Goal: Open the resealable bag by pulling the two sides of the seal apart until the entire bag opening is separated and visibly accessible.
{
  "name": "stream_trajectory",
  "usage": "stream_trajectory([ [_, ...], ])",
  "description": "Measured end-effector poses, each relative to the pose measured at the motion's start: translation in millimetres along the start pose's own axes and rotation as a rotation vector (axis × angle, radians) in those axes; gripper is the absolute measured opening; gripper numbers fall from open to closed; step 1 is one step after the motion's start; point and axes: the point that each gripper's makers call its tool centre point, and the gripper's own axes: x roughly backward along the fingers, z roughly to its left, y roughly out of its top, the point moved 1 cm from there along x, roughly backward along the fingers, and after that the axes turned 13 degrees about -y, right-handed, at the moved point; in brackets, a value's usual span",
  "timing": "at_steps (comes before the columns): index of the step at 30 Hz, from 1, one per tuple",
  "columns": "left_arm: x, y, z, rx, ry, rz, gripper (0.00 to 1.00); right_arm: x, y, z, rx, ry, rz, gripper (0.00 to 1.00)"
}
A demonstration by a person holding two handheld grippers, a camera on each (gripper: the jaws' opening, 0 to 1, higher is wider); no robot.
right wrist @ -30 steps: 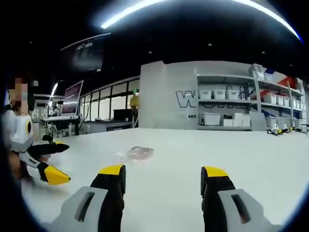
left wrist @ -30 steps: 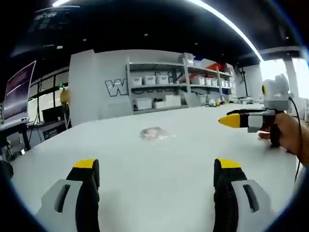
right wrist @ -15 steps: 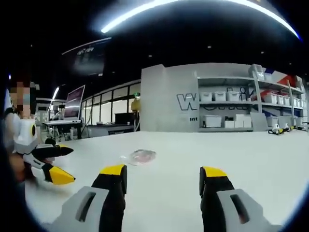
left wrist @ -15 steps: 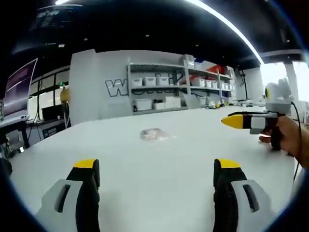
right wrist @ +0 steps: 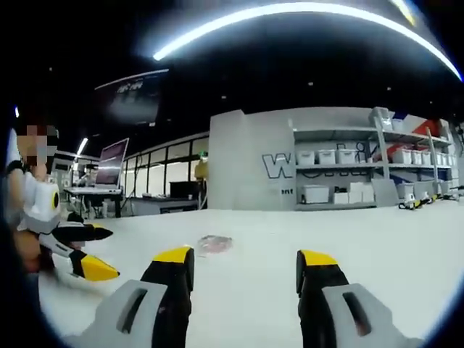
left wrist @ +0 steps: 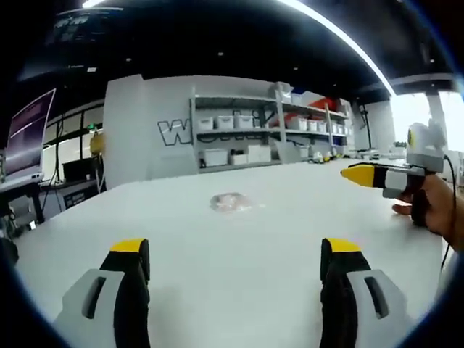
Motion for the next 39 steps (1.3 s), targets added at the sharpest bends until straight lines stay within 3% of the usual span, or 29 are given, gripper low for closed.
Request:
stream_trajectory([
  [23,-3.5,-0.1,-1.1,-0.003,-0.013,0.006,0.96,-0.1,-1.5,2.1,0.004,0.011,0.006,0.55],
  [39,-4.8,0.2,-10.7,-0.02,-0.063,0.002,0.87,-1.3,-2.7,3.2,0.01,0.021,0.011,0.53],
])
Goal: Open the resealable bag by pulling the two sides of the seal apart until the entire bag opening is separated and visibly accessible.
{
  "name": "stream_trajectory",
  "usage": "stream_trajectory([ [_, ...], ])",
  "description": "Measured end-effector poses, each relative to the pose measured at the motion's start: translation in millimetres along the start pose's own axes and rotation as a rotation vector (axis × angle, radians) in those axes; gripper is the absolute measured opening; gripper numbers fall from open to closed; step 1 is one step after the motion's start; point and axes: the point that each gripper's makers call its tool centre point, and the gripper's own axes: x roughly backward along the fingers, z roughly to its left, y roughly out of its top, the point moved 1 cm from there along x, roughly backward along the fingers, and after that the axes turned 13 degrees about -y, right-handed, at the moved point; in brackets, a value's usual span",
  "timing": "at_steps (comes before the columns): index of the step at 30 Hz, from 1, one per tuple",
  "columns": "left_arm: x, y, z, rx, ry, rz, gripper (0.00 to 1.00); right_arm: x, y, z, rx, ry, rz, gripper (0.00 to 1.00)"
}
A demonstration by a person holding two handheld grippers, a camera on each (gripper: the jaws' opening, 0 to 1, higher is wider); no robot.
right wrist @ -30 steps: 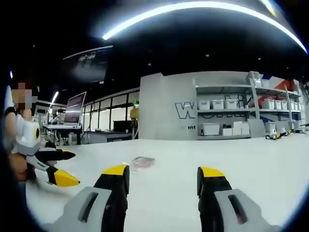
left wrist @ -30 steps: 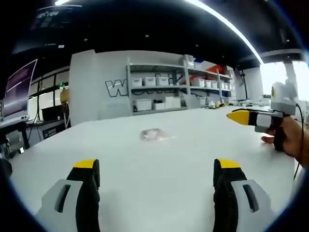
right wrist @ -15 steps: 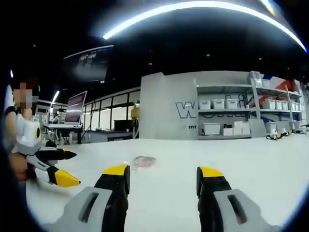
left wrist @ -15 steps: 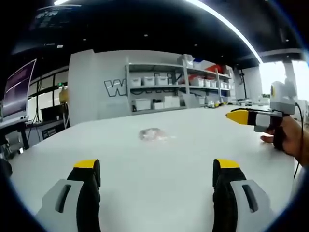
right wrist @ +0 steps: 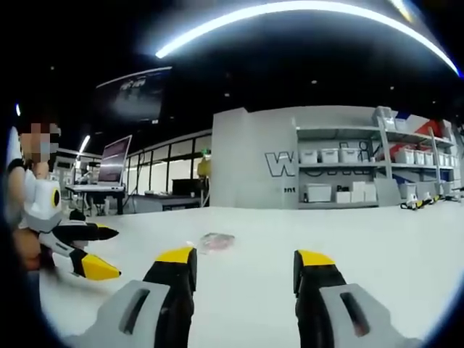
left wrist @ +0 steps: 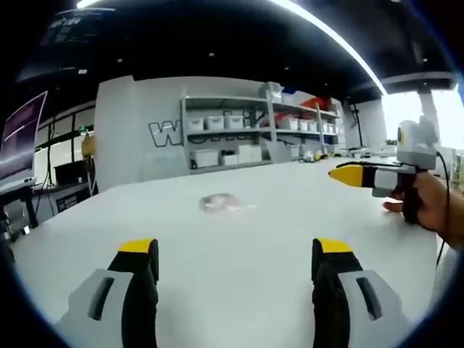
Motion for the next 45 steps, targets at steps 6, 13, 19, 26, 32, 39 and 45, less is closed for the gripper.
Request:
stream_trajectory([
  [6,0.6,-1.1,-0.2,0.01,-0.006,0.002,0.86,-0.8,-1.7,0.7,0.007,0.005,0.008,0.53],
  [13,1.4,-1.1,-0.6,0.015,-0.008,-0.001,0.85,-1.0,-2.3,1.4,0.013,0.007,0.012,0.5],
  [19,2.4,-1.2,3.1,0.021,-0.006,-0.007,0.85,-1.3,-3.0,3.8,0.02,0.017,0.017,0.48],
  [26,2.0,-1.8,4.5,0.025,-0.005,-0.005,0.85,-5.9,-6.4,8.5,0.019,0.048,0.044,0.48],
  [32,2.2,-0.6,2.5,0.03,-0.007,-0.009,0.85,-12.1,-10.4,11.8,0.011,0.086,0.083,0.46],
  [39,3.3,1.1,0.5,0.044,-0.011,-0.02,0.85,-16.7,-12.9,14.5,0.009,0.12,0.104,0.36],
  [45,3.4,1.9,0.2,0.047,-0.012,-0.026,0.85,-21.9,-14.1,19.1,0.033,0.147,0.101,0.3],
])
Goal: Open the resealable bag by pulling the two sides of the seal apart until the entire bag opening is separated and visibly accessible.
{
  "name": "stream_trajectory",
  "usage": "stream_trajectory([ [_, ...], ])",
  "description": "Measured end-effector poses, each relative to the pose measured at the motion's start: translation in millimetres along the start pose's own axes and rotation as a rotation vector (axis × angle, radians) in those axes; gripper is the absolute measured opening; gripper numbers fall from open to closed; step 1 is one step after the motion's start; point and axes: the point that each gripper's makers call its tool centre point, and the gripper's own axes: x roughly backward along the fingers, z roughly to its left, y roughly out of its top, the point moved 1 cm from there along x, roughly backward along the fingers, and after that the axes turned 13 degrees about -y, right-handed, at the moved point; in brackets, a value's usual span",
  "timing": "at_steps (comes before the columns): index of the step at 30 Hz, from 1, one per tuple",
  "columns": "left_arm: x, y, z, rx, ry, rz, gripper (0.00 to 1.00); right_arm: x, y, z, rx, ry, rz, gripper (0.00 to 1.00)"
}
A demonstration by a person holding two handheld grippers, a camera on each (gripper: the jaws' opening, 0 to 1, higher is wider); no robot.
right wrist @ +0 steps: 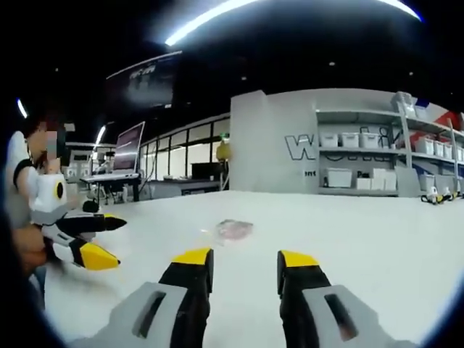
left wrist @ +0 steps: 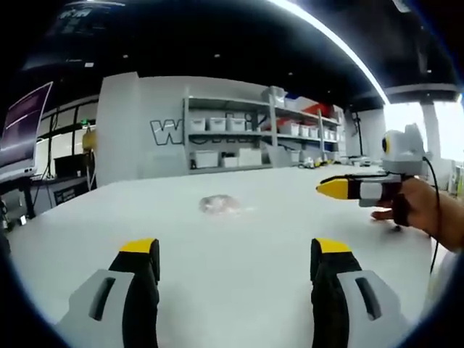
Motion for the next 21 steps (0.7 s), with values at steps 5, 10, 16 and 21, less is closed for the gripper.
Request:
stream_trajectory([
  [5,0.9,0.5,0.3,0.002,0.003,-0.005,0.85,-6.0,1.1,1.7,0.012,0.027,-0.006,0.24],
  [10,2.1,0.8,0.8,0.0,0.002,-0.008,0.85,-6.7,-1.9,3.2,0.021,0.033,-0.007,0.2],
  [16,3.0,1.0,0.4,0.001,0.001,-0.013,0.85,-11.2,-6.2,4.6,0.047,0.046,0.022,0.19],
  [21,4.2,1.3,0.5,0.004,0.002,-0.017,0.85,-14.2,-9.6,4.8,0.056,0.055,0.041,0.19],
])
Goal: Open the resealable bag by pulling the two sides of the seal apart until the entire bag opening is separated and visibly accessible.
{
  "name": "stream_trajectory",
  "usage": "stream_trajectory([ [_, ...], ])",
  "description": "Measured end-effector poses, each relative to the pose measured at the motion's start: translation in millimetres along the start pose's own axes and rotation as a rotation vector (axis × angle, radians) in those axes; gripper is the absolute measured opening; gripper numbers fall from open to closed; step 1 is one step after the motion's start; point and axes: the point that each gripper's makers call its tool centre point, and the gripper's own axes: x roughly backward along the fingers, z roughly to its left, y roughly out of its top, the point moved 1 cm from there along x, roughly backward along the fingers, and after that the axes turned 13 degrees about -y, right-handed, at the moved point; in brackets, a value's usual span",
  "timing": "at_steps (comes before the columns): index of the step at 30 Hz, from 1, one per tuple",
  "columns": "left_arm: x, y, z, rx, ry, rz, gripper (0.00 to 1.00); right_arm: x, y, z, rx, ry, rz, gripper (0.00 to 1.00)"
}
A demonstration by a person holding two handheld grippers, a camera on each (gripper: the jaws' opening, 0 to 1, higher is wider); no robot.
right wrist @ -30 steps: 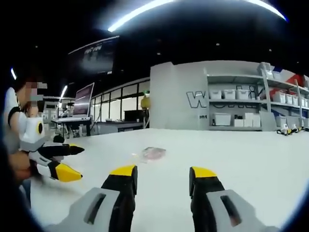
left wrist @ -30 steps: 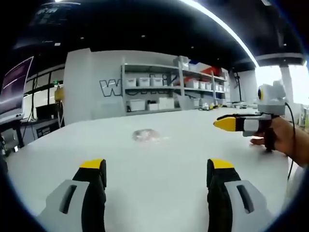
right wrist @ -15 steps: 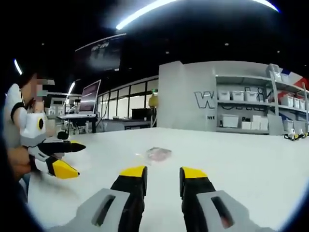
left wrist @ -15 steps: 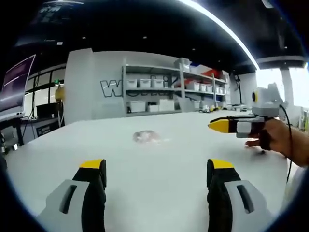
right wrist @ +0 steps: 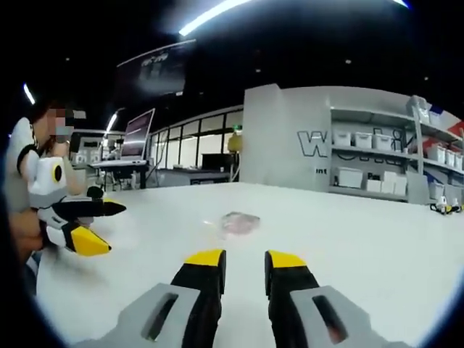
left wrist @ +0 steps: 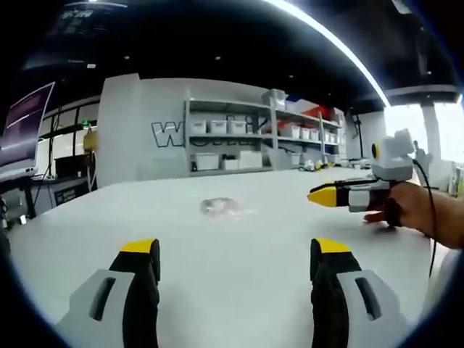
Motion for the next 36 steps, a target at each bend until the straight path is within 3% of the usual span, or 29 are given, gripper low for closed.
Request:
stream_trajectory([
  [36,-3.3,-3.6,5.3,0.011,-0.01,0.015,0.85,-42.2,-15.4,27.6,0.125,0.123,0.107,0.17],
])
